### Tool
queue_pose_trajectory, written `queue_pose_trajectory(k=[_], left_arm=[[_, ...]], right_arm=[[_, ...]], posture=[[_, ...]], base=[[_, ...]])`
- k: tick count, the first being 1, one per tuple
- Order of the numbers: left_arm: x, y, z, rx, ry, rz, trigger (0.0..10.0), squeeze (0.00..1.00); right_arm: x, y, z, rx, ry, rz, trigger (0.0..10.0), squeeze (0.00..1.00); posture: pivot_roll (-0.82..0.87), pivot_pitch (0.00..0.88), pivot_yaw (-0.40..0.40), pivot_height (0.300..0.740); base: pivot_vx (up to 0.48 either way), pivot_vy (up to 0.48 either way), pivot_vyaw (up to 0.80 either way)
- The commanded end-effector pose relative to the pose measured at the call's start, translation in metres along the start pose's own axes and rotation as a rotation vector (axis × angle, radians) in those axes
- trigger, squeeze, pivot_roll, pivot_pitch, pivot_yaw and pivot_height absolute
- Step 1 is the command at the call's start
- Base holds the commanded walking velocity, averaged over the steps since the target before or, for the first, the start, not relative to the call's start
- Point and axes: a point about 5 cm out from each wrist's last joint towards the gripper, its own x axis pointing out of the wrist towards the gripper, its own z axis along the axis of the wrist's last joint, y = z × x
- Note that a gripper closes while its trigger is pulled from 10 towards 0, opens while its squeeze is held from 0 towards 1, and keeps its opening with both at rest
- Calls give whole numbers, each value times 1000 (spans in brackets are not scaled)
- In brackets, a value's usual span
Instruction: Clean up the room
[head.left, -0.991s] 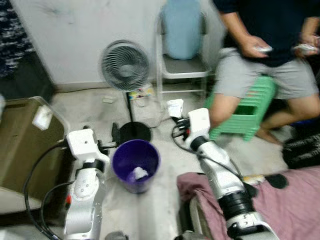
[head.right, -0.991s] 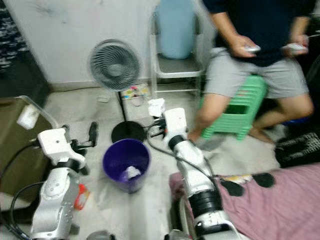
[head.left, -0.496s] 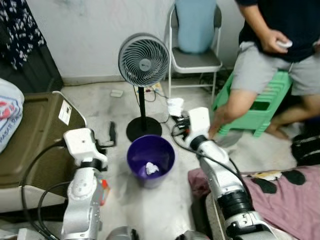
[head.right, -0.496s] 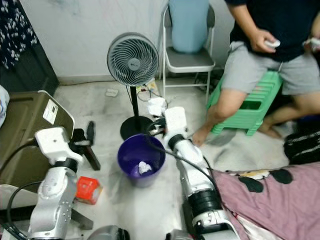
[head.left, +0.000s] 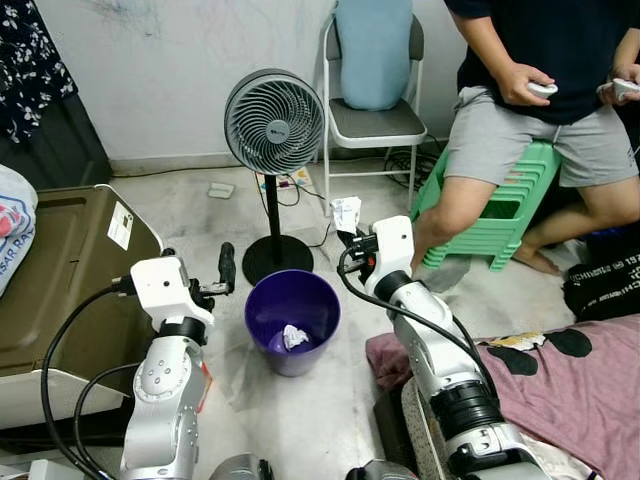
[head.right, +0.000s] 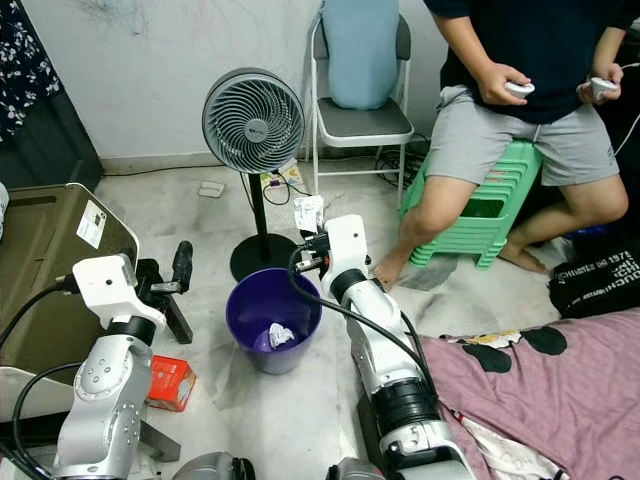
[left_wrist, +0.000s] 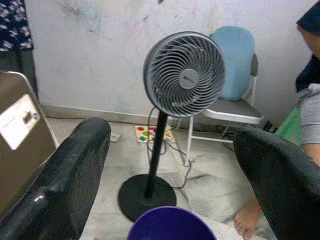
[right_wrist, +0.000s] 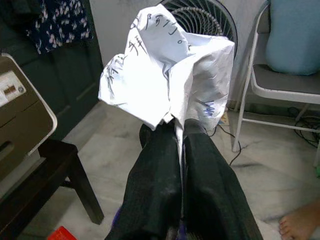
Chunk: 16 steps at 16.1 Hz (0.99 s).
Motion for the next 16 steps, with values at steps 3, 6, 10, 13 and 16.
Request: queue_pose_trajectory(k=[3,6,10,13,16], left_arm=[[-1,1,4,7,-18,-4,10000,0],[-1,2,4,14,-18,-1,10000,0],[-2,1,5,13,-19,4,10000,0],[-2,1,4,9,-18,-9,10000,0],[-3,-1,3,4,-14,-23,10000,0]], right_arm=[[2,3,5,-1,-19,9,10000,0],[2,3,4,3,-20,9,10000,0],[3,3,3,11,-9,11,10000,0],[2,3,2,13,-4,10,10000,0],[1,2,0,16,4,6,10000,0]], posture=[[-50,24,-6,740],[-49,23,-5,740],[-46,19,-6,740],[-44,11,-4,740],[-47,12,-5,740]], base=[[400,264,692],[389,281,0],[231,276,0],[0,0,0],[0,0,0]])
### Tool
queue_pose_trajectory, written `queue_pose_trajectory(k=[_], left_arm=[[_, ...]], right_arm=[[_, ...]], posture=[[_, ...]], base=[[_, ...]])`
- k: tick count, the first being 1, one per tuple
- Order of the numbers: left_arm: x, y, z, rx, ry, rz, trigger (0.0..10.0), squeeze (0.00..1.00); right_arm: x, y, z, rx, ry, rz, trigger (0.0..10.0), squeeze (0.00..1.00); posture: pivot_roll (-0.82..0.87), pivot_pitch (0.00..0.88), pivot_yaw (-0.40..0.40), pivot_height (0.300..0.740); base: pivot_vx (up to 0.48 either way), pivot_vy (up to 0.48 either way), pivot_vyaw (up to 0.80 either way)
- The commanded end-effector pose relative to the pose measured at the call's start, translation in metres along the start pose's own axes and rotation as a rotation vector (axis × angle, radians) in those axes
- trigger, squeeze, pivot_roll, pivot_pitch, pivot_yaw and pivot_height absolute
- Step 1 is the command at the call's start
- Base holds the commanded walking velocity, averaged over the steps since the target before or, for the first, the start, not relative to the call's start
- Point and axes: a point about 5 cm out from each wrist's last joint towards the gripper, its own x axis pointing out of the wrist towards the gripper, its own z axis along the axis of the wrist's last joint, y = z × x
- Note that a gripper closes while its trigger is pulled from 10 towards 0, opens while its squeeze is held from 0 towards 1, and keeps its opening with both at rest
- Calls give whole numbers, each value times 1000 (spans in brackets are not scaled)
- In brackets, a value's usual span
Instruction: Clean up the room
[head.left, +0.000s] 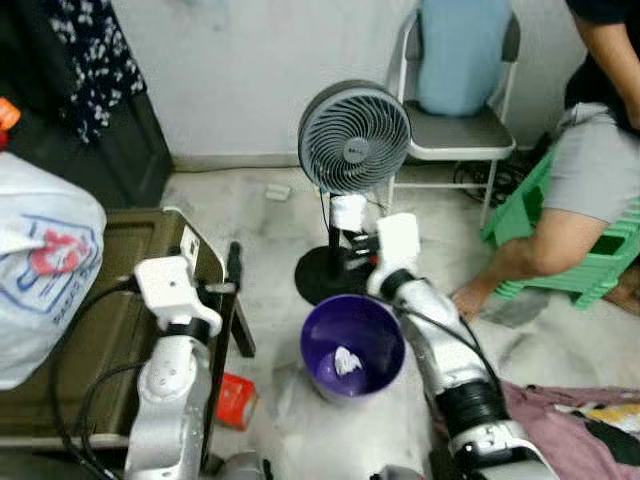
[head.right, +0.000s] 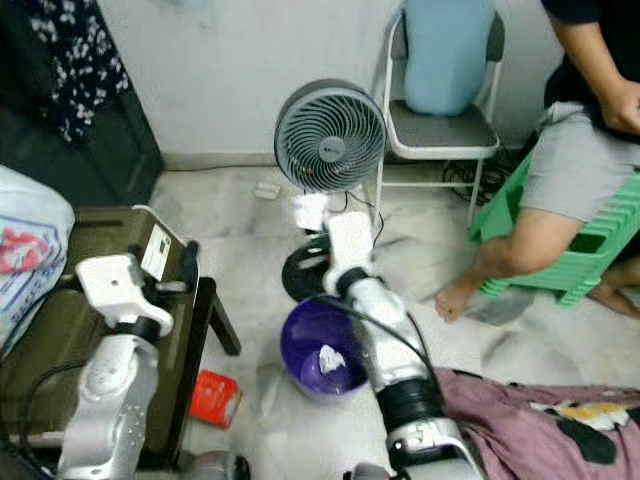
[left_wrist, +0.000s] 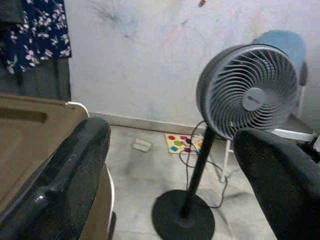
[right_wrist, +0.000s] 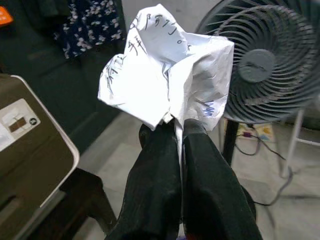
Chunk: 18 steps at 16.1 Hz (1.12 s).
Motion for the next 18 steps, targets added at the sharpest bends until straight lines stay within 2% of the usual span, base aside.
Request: queue_pose_trajectory(k=[1,7,11,14,18], left_arm=[[-1,0,2,3,-7,-11,10000,0],[-1,-3,3,-32,-14,-34,10000,0],[1,-7,1,17,14,-66,10000,0],[-3,0,0,-2,13,-71,10000,0],[-3,-1,3,-3,-2,-84,10000,0]], right_arm=[[0,2,-3,11,14,-1,10000,0],[0,1,-3,10,25,-3,10000,0],[0,0,-3,11,27,-9,10000,0],[1,1,-3,13,23,-6,10000,0],[1,2,-2,14,20,-4,10000,0]], posture=[[-48,12,-6,740],[-50,26,-8,740],[-51,27,-9,740],[-47,27,-8,740],[-44,29,-8,740]], base=[[0,0,0],[0,0,-800],[0,0,-800],[0,0,0],[339,0,0]])
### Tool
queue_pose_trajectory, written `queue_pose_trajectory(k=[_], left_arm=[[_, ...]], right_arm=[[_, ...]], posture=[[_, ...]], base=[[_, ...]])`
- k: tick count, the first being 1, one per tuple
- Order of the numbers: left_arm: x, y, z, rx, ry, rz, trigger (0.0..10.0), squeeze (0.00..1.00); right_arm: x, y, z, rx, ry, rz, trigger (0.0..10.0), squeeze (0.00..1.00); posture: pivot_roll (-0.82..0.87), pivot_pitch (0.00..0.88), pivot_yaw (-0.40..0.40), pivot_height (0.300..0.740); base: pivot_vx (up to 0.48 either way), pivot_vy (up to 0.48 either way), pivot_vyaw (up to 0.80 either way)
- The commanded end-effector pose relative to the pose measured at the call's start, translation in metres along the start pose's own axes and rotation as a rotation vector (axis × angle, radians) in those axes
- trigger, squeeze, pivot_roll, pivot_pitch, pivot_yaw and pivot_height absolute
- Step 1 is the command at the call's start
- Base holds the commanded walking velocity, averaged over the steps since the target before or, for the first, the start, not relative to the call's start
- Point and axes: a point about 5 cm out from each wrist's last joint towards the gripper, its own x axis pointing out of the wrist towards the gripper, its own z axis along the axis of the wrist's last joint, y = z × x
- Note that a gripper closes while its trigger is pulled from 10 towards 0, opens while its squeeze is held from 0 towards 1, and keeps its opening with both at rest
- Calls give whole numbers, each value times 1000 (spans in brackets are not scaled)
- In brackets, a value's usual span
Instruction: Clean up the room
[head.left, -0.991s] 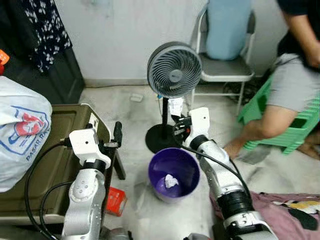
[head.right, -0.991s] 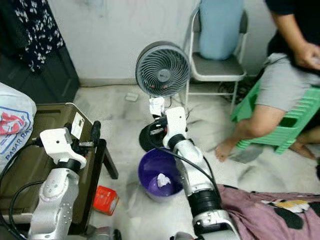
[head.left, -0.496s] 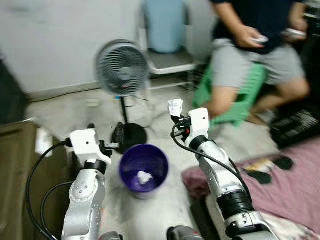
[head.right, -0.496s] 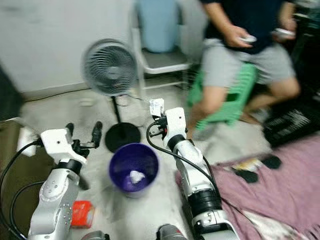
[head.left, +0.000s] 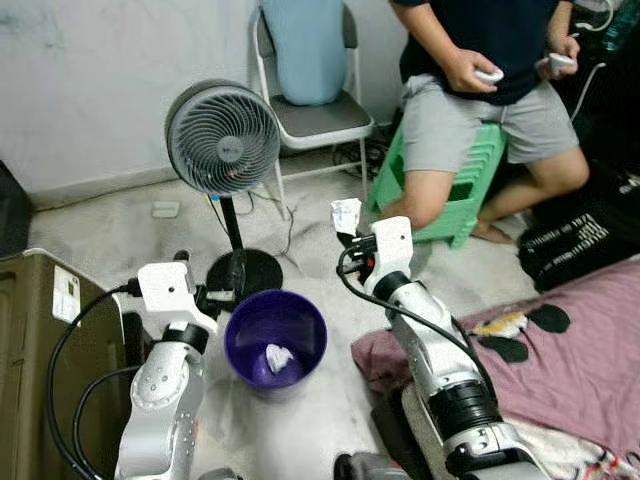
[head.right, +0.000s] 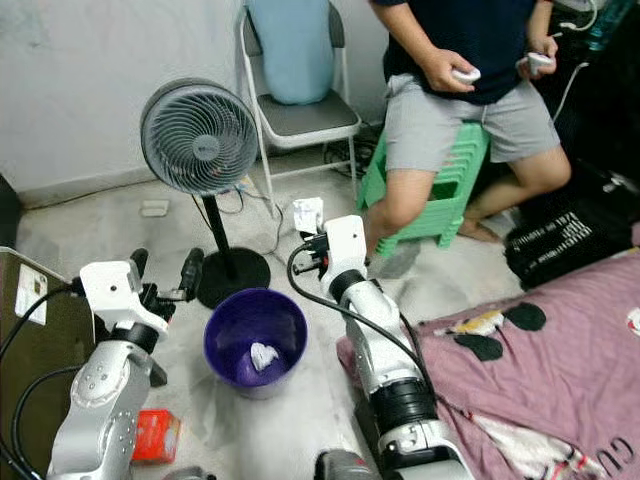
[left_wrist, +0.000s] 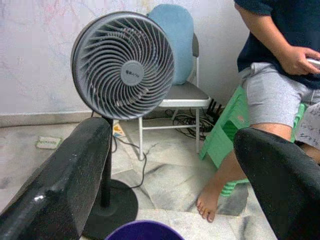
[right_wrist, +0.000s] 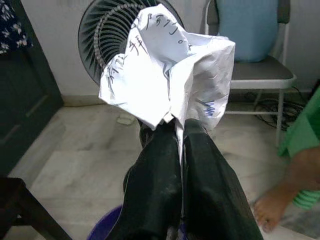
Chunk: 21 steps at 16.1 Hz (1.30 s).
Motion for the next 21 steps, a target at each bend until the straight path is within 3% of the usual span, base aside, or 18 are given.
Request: queue_pose_trajectory(k=[1,6,13,17,21], left_arm=[[1,-2,7,2,-29,-21,10000,0],[3,-4,6,12,-20,-29,10000,0],[-1,7,8,49,-28,20,10000,0],[-1,10,11,168,-37,5,10000,0],[-25,17,3,368,29,-186,10000,0]], right_arm=[[0,-2,1,-1,-1,-2,10000,0],[1,-2,1,0,-1,-8,10000,0],[1,0,-1,1,5,-4,10000,0],[3,0,-4,3,23,-9,10000,0],[5,-6,-13,-31,92,-77,10000,0]], posture=[[-46,31,-5,740],[-47,31,-5,740],[-35,31,-2,740],[-31,24,0,740],[-12,23,0,740]], base=[[394,274,0],[376,164,0],[0,0,0],[0,0,0],[0,0,0]])
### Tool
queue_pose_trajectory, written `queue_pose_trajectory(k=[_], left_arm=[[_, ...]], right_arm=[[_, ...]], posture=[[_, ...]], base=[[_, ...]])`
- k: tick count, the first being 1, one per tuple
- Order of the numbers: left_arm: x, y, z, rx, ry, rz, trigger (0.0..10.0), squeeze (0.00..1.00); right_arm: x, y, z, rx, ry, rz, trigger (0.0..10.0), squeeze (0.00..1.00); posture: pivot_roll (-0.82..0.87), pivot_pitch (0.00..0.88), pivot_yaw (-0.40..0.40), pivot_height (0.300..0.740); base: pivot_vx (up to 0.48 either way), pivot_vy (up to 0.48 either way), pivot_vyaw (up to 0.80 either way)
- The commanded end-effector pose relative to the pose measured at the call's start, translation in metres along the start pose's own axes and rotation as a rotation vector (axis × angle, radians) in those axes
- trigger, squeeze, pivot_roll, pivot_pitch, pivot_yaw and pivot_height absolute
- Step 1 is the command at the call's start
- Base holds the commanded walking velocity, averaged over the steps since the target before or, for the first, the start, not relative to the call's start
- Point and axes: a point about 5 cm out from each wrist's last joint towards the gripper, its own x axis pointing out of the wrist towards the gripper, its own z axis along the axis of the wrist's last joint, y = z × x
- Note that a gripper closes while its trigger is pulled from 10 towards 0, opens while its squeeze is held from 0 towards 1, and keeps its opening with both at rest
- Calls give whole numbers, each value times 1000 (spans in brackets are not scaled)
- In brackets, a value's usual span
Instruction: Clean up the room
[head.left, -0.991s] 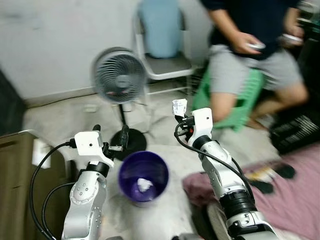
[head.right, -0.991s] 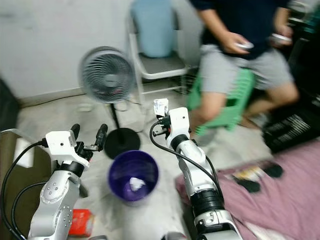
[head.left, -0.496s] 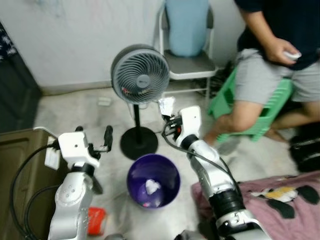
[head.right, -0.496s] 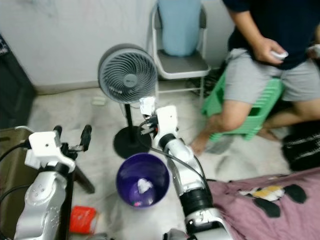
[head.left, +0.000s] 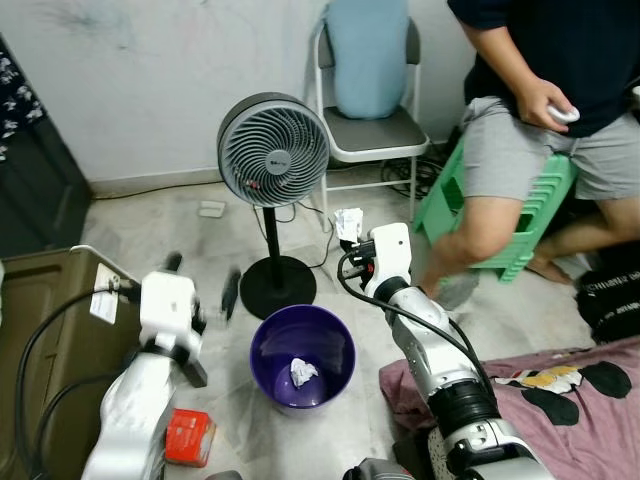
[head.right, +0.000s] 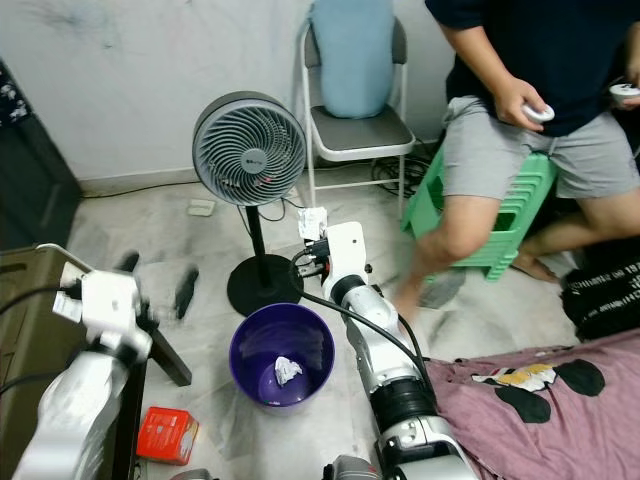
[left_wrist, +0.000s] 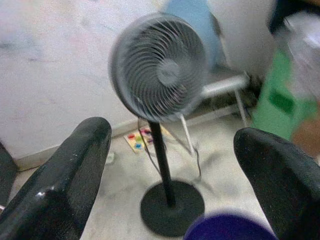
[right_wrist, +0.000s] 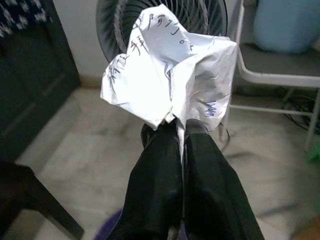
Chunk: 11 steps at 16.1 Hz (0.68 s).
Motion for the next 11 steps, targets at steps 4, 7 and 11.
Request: queue_pose_trajectory(k=[4,7,11], left_arm=[[-28,6,8,137,4,-83,10000,0],[-43,13,17,207,-1,-145,10000,0],[-53,5,28,196,17,-211,10000,0]], right_arm=[[5,-3,-10,16,105,-109,10000,0],[7,5,-13,-44,134,-129,10000,0],[16,12,-13,-36,155,-114,10000,0]], posture=[[45,71,27,740],[96,143,31,740],[146,211,96,740]], base=[[0,0,0],[0,0,0],[0,0,0]])
